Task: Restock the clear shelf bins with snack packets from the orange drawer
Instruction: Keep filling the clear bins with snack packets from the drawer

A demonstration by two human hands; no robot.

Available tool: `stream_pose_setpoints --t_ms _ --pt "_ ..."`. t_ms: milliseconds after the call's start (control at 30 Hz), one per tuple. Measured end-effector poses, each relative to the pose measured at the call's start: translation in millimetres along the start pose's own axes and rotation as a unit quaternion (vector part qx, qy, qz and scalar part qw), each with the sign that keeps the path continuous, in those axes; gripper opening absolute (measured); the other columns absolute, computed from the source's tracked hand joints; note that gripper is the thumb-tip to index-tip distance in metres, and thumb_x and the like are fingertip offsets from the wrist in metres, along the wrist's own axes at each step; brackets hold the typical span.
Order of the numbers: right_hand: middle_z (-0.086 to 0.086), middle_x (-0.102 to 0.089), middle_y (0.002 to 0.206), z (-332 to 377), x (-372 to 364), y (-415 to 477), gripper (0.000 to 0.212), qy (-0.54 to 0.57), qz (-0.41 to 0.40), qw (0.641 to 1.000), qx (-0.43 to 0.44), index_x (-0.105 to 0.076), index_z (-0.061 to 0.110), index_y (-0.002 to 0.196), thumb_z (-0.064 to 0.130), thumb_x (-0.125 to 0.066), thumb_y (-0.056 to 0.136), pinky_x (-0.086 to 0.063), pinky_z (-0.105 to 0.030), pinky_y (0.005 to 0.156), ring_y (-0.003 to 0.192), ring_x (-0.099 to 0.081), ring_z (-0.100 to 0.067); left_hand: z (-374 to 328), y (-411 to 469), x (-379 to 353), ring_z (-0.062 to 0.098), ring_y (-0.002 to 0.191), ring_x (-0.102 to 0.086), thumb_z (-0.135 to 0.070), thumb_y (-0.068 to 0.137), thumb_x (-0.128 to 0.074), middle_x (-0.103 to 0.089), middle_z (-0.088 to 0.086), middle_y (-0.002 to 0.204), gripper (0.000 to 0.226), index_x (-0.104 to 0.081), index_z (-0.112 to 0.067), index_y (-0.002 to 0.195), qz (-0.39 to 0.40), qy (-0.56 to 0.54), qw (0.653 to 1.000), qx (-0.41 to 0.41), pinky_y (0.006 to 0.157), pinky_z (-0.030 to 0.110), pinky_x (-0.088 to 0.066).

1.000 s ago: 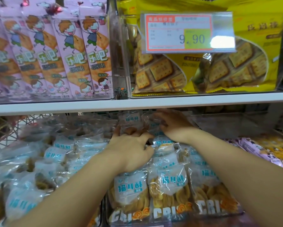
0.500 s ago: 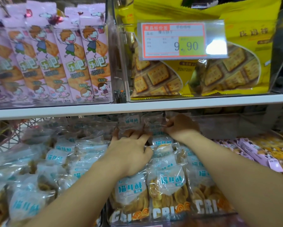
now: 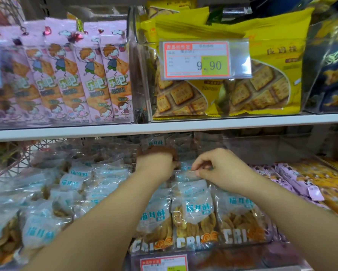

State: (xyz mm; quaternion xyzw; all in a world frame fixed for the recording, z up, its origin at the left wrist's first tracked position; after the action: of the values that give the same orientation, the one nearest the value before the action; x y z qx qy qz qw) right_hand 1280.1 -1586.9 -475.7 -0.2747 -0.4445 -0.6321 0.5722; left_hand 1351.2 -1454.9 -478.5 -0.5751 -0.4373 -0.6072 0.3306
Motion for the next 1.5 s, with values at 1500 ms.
stream_pose_setpoints --t_ms 1500 --pt "0.008 -0.049 0.061 13 -9 -23 0.04 -0.182 -0.028 0.983 -0.005 -0.046 0.03 0.061 0.046 -0.043 0.097 -0.034 -0.034 0.092 0.067 -0.046 -0.014 -12 -123 -19 0.022 0.119 -0.057 -0.058 0.083 -0.048 -0.058 -0.001 0.126 0.048 -0.047 -0.03 0.123 -0.168 0.03 0.971 -0.164 0.106 0.063 -0.03"
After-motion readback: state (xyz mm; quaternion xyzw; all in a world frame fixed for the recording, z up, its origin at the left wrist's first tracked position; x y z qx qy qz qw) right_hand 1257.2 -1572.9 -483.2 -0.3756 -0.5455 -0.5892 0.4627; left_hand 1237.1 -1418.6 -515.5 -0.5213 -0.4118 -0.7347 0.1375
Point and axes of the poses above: each hand's wrist, its own y-axis towards the middle knuckle, its own x-axis out of the back of the hand, z = x × y, the point moved 5 cm from there along y, towards the middle knuckle
